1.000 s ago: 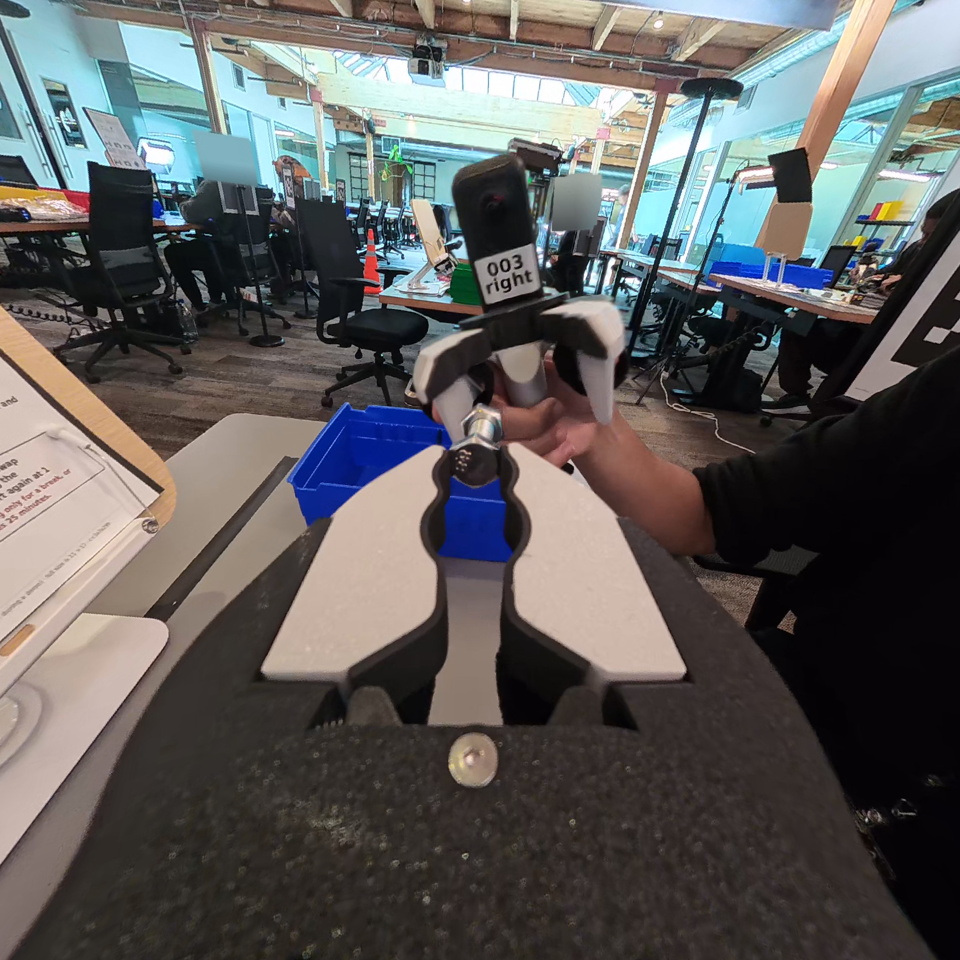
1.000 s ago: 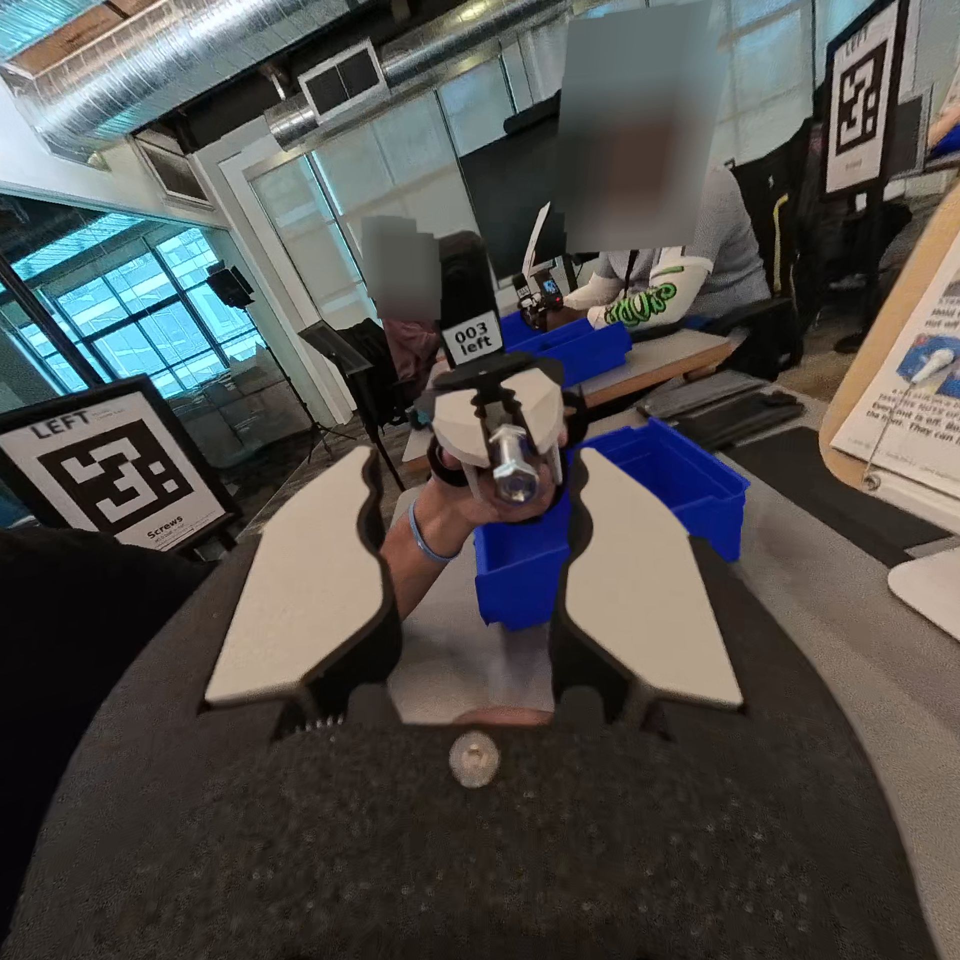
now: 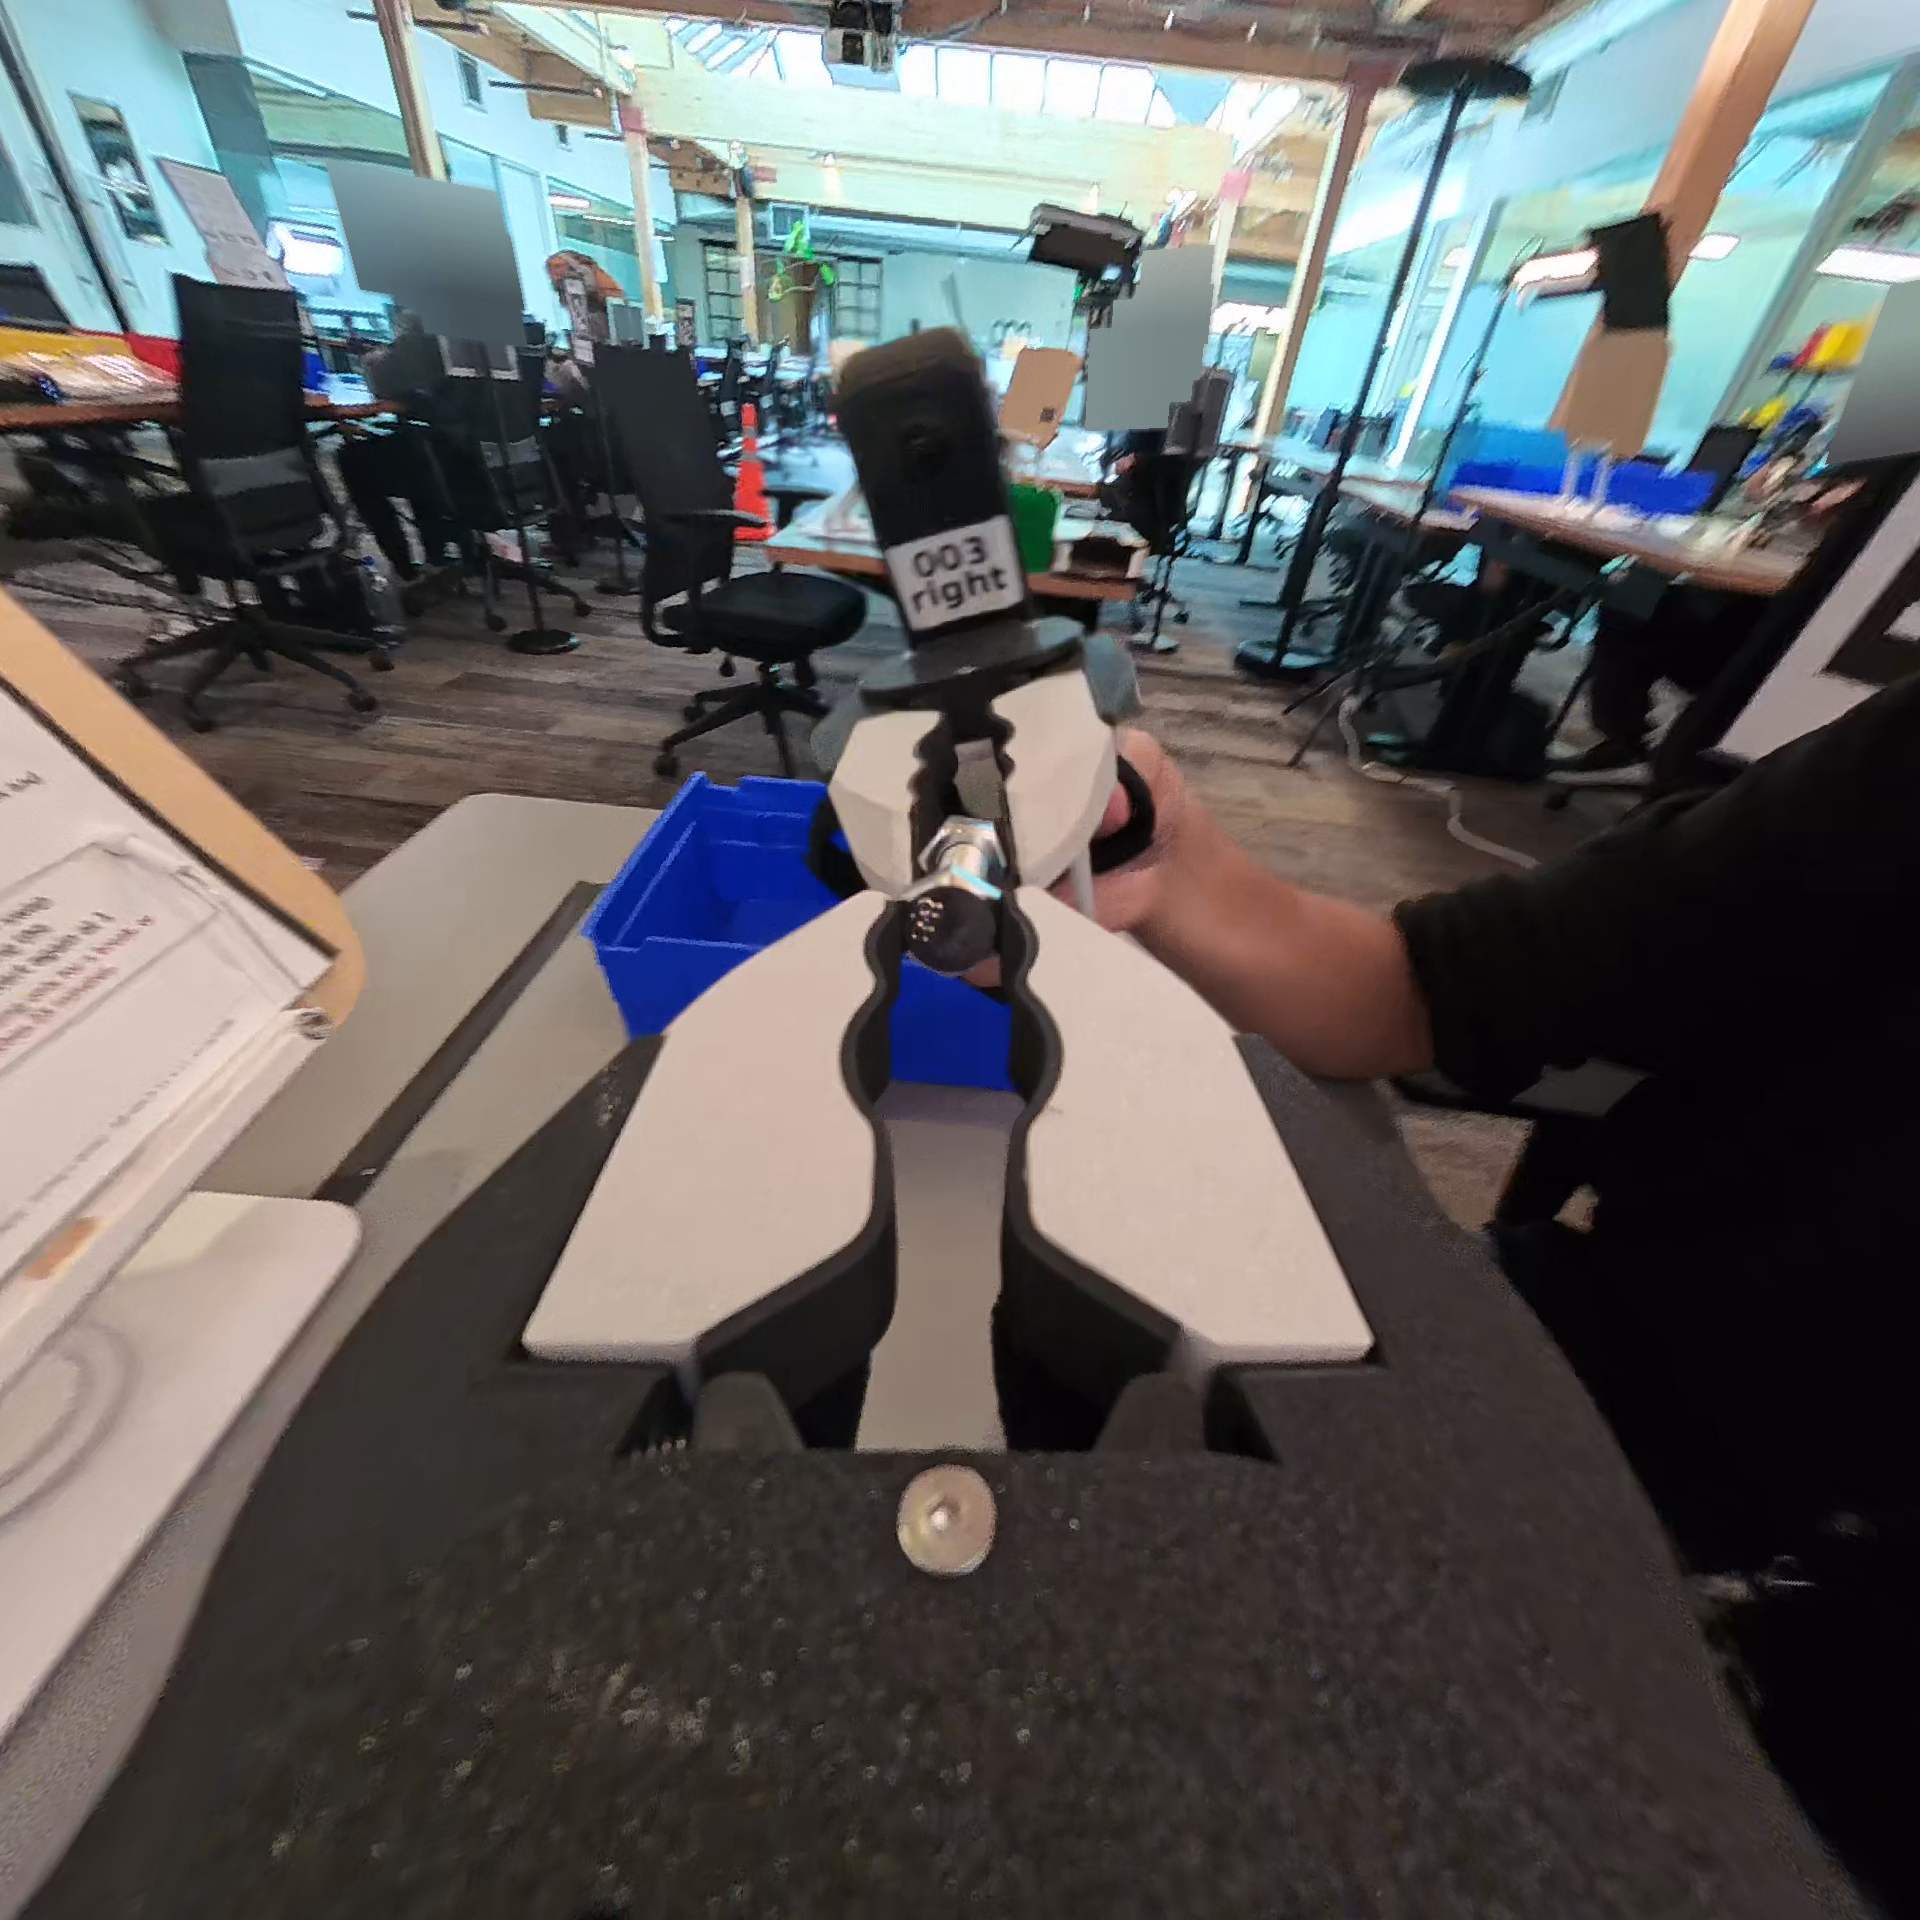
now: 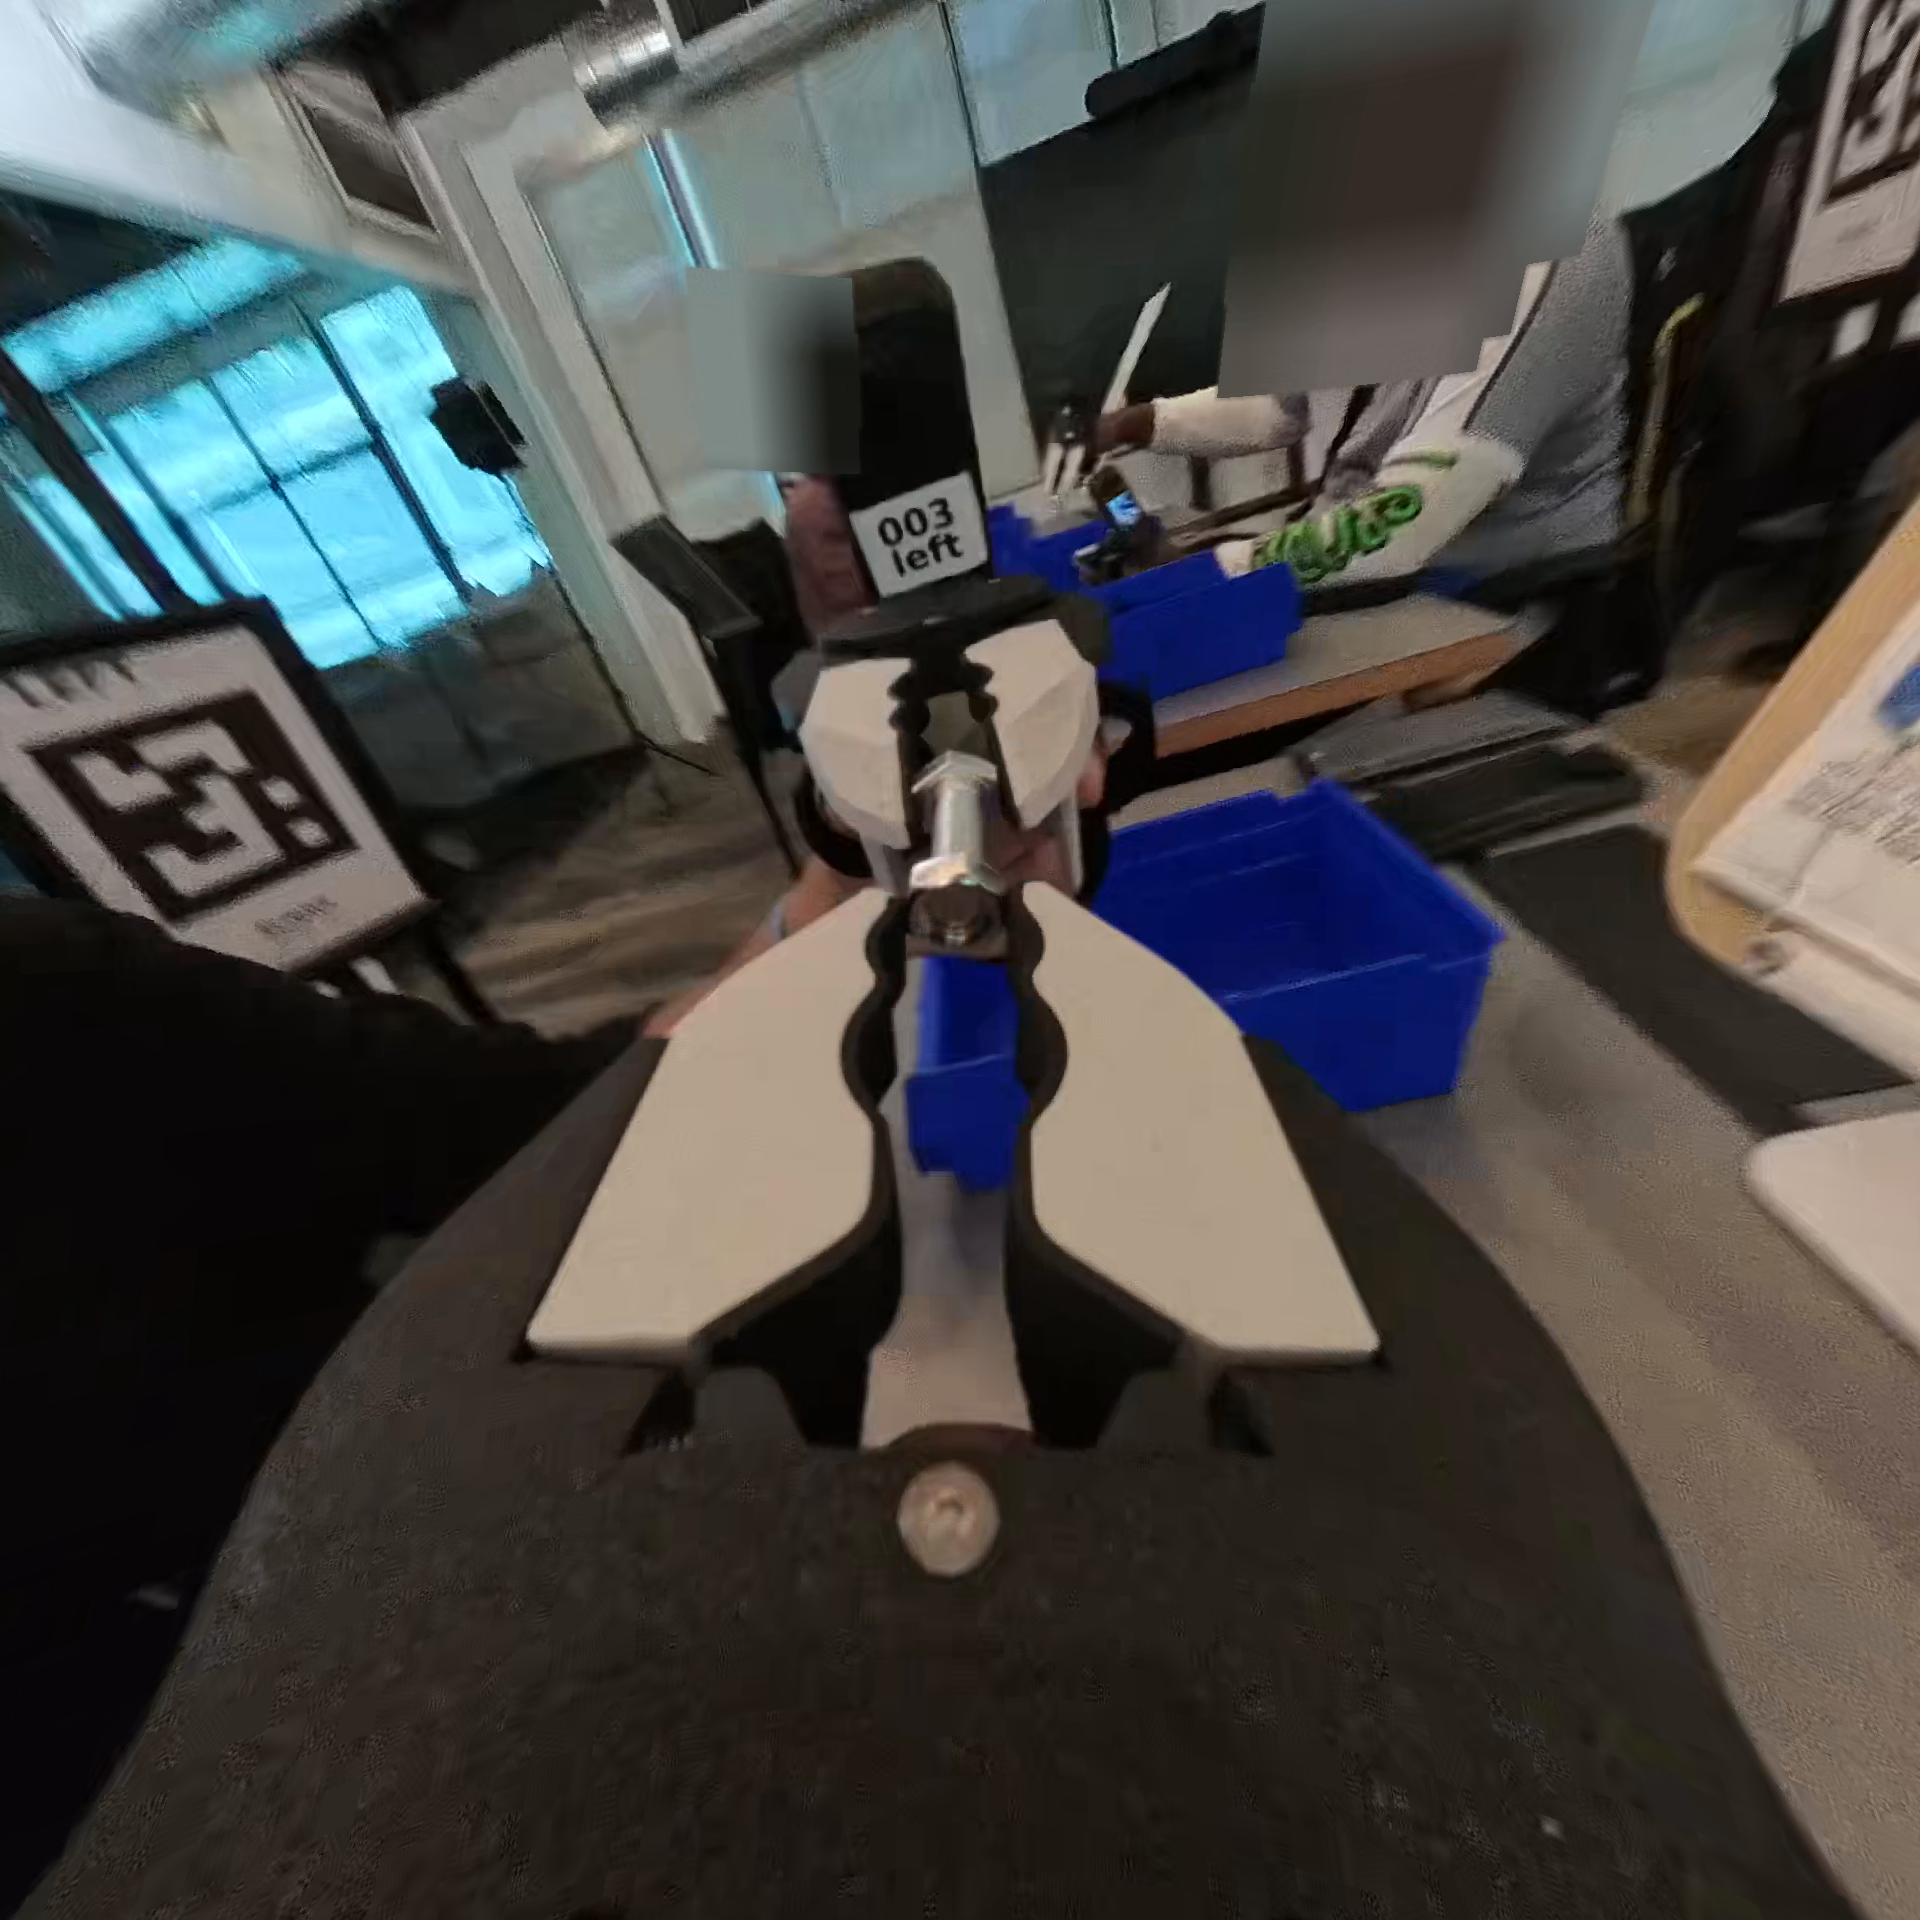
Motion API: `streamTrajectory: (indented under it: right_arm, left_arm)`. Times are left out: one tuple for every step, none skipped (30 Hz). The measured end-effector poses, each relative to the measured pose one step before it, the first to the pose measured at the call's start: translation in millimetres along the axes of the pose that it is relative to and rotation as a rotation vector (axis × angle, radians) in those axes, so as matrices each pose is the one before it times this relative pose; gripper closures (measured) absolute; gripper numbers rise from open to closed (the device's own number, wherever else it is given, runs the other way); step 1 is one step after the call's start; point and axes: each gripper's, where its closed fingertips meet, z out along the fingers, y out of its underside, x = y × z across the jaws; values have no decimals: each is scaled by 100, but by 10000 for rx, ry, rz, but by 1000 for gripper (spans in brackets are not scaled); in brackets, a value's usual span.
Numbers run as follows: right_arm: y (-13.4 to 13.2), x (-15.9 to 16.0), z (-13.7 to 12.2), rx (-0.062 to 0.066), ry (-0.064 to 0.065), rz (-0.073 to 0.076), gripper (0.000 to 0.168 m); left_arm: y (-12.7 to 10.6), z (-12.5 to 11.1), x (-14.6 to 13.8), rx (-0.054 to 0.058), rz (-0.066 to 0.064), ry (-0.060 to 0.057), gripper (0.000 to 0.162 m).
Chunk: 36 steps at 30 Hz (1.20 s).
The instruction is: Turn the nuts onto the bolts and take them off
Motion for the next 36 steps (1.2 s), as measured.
streamTrajectory:
  right_arm:
    - [-35, 31, 90, -229, 590, -1454, 150]
    - [-96, -73, 22, -216, 616, -1364, 150]
    - [30, 52, -6, -268, 653, -1415, 151]
    - [25, 112, -14, -326, 576, -1307, 151]
    - [-17, 103, -47, -306, 583, -1405, 151]
    - [58, 172, -101, -294, 661, -1590, 151]
    - [40, 68, -74, -310, 629, -1570, 151]
    - [63, 93, -63, -339, 622, -1620, 150]
    - [66, 83, -106, -312, 601, -1518, 151]
    - [236, 133, -24, -415, 535, -1373, 150]
    - [272, 27, -17, -425, 468, -1290, 150]
    - [16, 12, 243, -325, 432, -1205, 150]
    - [100, 7, 10, -318, 442, -1227, 150]
    - [55, 4, 2, -346, 461, -1273, 150]
    - [-92, -37, -68, -213, 383, -1052, 150]
    - [-275, -94, -62, -37, 177, -485, 150]
    - [-77, -131, 51, 29, 78, -57, 150]
    - [73, -48, 19, 43, 53, 13, 149]
    - [87, -59, 10, 51, -27, 117, 149]
    - [108, -154, 35, 54, -83, 400, 149]
    - [-72, 62, -104, 141, 69, 594, 149]
    - [-161, 177, -193, 158, 171, 441, 150]
    - [-351, 188, -186, 316, 184, 335, 147]
    - [-406, 566, -220, 412, 405, 447, 141]
    - [39, 178, -21, 34, -23, 765, 139]
    - [291, -175, 147, -177, -433, 1077, 126]
    - [144, -28, 116, -54, -341, 1112, 115]
    - [-38, 176, 63, 104, -168, 950, 108]
    - [-28, -60, 37, 102, -309, 969, 109]
    - [133, -283, 108, -26, -505, 1135, 108]
    - [45, -195, 132, 89, -388, 1212, 109]
    - [99, -482, 208, 133, -656, 1516, 115]
    - [286, -383, 409, 61, -623, 1812, 108]
    - [714, -311, 432, -11, -663, 1868, 101]
    - [750, -376, 627, -136, -698, 1920, 99]
    - [1153, -26, 755, -404, -554, 2125, 95]
  left_arm:
    - [-190, -87, 169, 170, -338, 275, 146]
    - [-140, -51, 113, 128, -309, 222, 146]
    - [-73, -26, 53, 75, -312, 162, 146]
    - [17, 12, 58, 16, -289, 158, 146]
    - [75, 39, 45, -5, -244, 143, 145]
    - [72, 65, -22, -7, -293, 117, 145]
    - [79, 74, 11, -8, -266, 118, 145]
    - [119, 78, 16, -31, -197, 118, 146]
    - [117, 81, -2, -28, -173, 103, 146]
    - [91, 64, -107, -22, -303, 47, 145]
    - [115, 61, -145, -45, -366, 35, 146]
    - [146, 35, -77, -41, -318, 78, 146]
    - [99, 22, -82, -22, -426, 117, 146]
    - [91, 22, -95, 1, -309, 113, 146]
    - [133, -23, -72, -11, -269, 178, 146]
    - [52, -70, -128, 36, -366, 178, 146]
    - [-29, -35, -130, 88, -283, 104, 146]
    - [-19, 13, -98, 43, -37, 12, 146]
    - [10, 41, -128, -7, 102, -68, 145]
    - [15, 51, -119, -8, 48, -82, 145]
    - [19, 90, 79, -10, 75, 30, 145]
    - [-86, 91, 253, 43, 85, 112, 145]
    - [-52, 62, 76, 20, 86, -45, 145]
    - [-102, -39, -76, 35, 97, -159, 146]
    - [-178, -121, 193, 76, 161, 30, 146]
    - [-245, -200, 186, 99, 151, 25, 146]
    - [-261, -249, -65, 104, 80, -160, 145]
    - [-181, -282, -85, 50, 106, -161, 146]
    - [-229, -276, 78, 78, 178, -46, 145]
    - [-389, -291, 61, 175, 261, -101, 145]
    - [-323, -267, -12, 123, 297, -184, 145]
    - [-209, -214, -18, 25, 374, -221, 146]
    - [-235, -185, -7, 57, 449, -234, 145]
    - [-182, -129, 44, 26, 381, -195, 145]
    - [-116, -73, 71, -11, 321, -150, 145]
    - [-117, -44, 81, 9, 287, -121, 146]
